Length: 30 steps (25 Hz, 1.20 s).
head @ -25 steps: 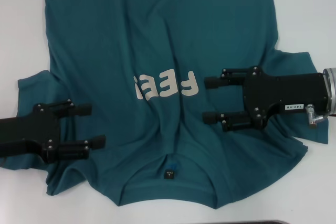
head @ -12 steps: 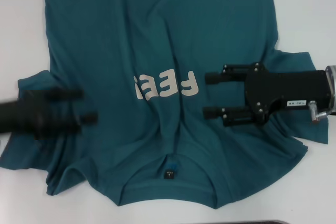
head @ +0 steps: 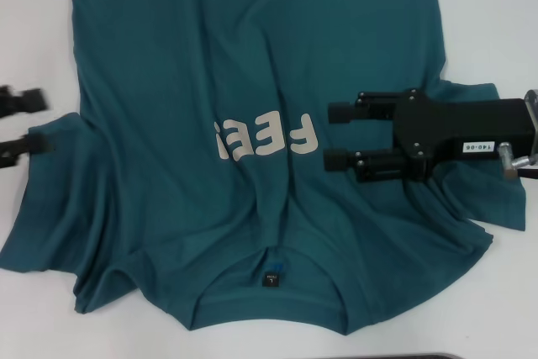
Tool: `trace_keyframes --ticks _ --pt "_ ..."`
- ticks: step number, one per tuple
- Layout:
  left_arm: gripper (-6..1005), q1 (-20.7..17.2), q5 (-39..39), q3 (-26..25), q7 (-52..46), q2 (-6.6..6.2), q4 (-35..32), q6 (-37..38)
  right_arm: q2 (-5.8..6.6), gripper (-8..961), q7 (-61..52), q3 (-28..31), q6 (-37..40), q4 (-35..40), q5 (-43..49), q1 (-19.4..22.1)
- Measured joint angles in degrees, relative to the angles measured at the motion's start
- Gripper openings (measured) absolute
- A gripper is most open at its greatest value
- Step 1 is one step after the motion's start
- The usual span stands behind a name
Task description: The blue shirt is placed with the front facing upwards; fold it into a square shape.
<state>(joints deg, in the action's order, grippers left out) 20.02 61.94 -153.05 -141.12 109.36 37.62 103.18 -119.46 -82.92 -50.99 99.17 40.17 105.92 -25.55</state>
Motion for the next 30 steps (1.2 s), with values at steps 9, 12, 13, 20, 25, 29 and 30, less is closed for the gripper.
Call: trace_keyframes --ticks 9,12,13,20,25,29,30 --pt "875 -4.16 -3.94 -2.82 -3.88 -0.96 -1.63 -8.37 0.03 796 -0.31 -0.11 -0.15 -0.01 0.17 -0.55" --pt "875 -4.1 -5.76 -2.69 -4.26 -0.99 -1.83 -9.24 0.02 796 -0.31 -0.16 -0.19 -0.24 0.24 -0.56" --pt "875 -3.98 -6.01 -2.49 -4.31 -0.96 -1.84 -9.27 0.02 796 -0.31 -0.12 -0.19 -0.31 0.26 -0.54" --pt "874 -2.31 -9.44 -2.3 -4.36 -0.32 -1.88 -11.8 0.02 796 -0.31 0.03 -0.21 -0.44 0.26 -0.04" --pt "874 -0.79 -12.15 -2.22 -3.44 0.32 -1.71 -12.58 0.02 795 -0.14 0.03 -0.22 -0.59 0.26 -0.03" --pt "875 -0.43 -12.44 -2.22 -2.27 0.5 -1.66 -12.78 0.02 795 0.05 0.02 -0.21 -0.61 0.26 -0.05" --pt "875 -0.41 -12.44 -2.2 -2.21 0.52 -1.67 -12.79 0.02 795 0.07 0.02 -0.21 -0.6 0.26 -0.07"
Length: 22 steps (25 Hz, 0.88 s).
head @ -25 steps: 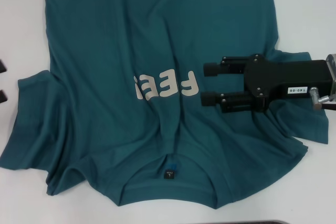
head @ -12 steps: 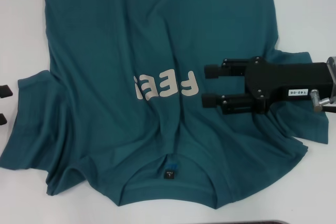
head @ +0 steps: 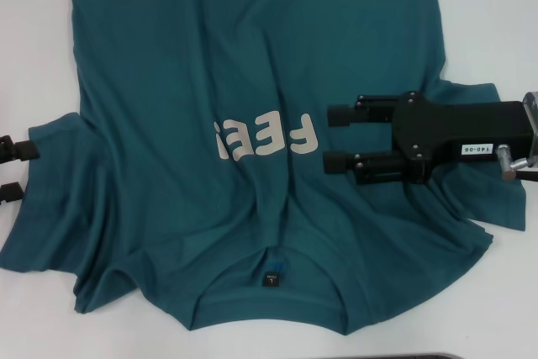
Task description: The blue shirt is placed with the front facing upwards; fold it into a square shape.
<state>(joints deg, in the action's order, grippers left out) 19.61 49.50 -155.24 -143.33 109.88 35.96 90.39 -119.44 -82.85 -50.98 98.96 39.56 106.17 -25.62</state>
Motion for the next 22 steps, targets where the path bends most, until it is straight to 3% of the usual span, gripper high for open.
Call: trace_keyframes --ticks 22 --pt "874 1.31 -0.2 2.89 -0.15 1.34 -0.14 -0.18 0.0 795 0.01 0.09 0.0 -0.01 -0.09 0.06"
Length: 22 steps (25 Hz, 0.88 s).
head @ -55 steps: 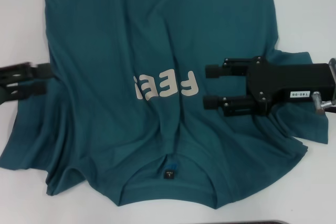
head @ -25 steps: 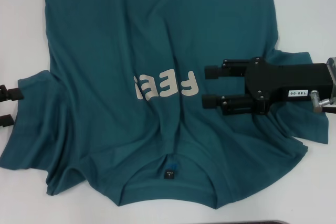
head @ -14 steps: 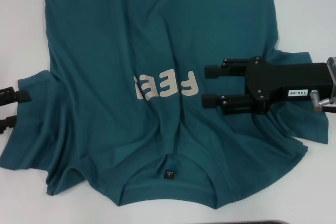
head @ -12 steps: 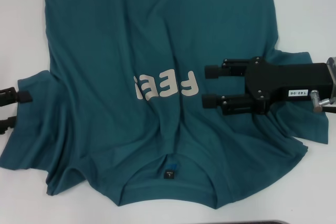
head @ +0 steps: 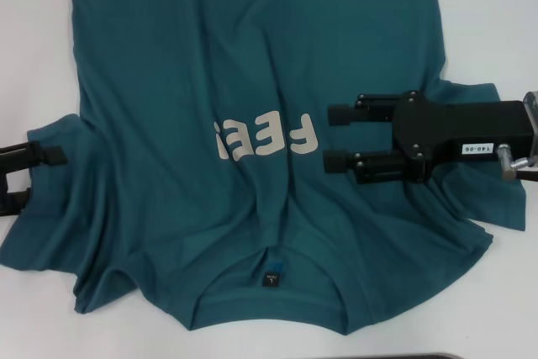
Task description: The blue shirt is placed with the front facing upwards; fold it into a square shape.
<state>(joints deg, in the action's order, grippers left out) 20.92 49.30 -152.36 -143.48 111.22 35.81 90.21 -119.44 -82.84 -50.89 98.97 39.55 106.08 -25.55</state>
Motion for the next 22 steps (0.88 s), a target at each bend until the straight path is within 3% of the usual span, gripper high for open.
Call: trace_keyframes --ticks 8,12,22 --pt "807 0.85 -3.43 0.73 -3.59 -0.39 1.18 0.55 0.0 795 0.09 0.34 0.07 0.0 -0.23 0.07" --pt "769 1.33 -6.6 1.37 -4.55 0.78 4.56 1.06 0.0 795 0.11 0.41 0.04 0.0 -0.29 0.07" --pt "384 1.63 -6.92 1.58 -4.25 1.36 6.99 2.77 0.0 795 0.14 0.44 -0.01 0.0 -0.29 0.07"
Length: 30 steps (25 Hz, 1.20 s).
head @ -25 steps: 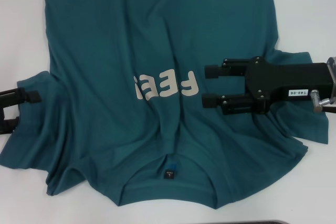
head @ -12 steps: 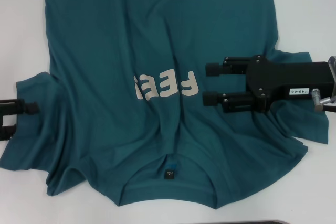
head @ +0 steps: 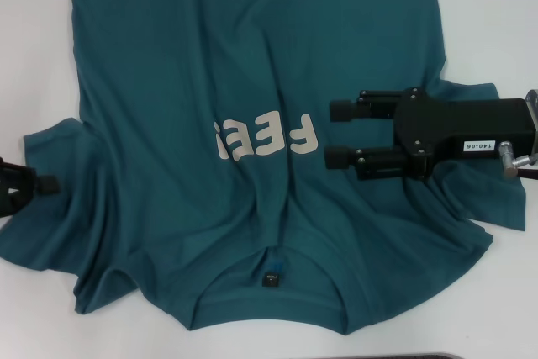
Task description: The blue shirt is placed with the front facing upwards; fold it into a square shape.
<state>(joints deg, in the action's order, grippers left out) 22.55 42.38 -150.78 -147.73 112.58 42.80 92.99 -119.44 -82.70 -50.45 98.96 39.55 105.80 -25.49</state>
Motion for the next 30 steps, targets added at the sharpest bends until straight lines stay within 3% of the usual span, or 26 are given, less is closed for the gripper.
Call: trace_keyframes --ticks 6,12,14,24,30 --pt "239 -0.12 0.08 -0.48 -0.21 0.11 1.15 1.75 0.0 796 -0.03 0.0 0.0 0.0 0.02 0.0" --pt "111 -0.3 0.12 -1.66 -0.36 -0.85 1.21 2.4 0.0 796 -0.08 0.0 0.0 0.0 0.02 0.0" --pt "0 -0.44 0.13 -1.72 -0.42 -1.23 1.23 2.42 0.0 796 -0.07 0.0 0.0 0.0 0.03 0.0" --pt "0 -0.65 -0.19 -7.2 -0.84 -4.55 1.42 2.22 -0.02 795 -0.17 0.08 0.01 0.08 0.03 0.0" --pt "0 -0.56 -0.31 -8.31 -1.0 -4.94 2.09 2.6 -0.09 795 -0.32 0.11 0.01 0.07 0.01 -0.05"
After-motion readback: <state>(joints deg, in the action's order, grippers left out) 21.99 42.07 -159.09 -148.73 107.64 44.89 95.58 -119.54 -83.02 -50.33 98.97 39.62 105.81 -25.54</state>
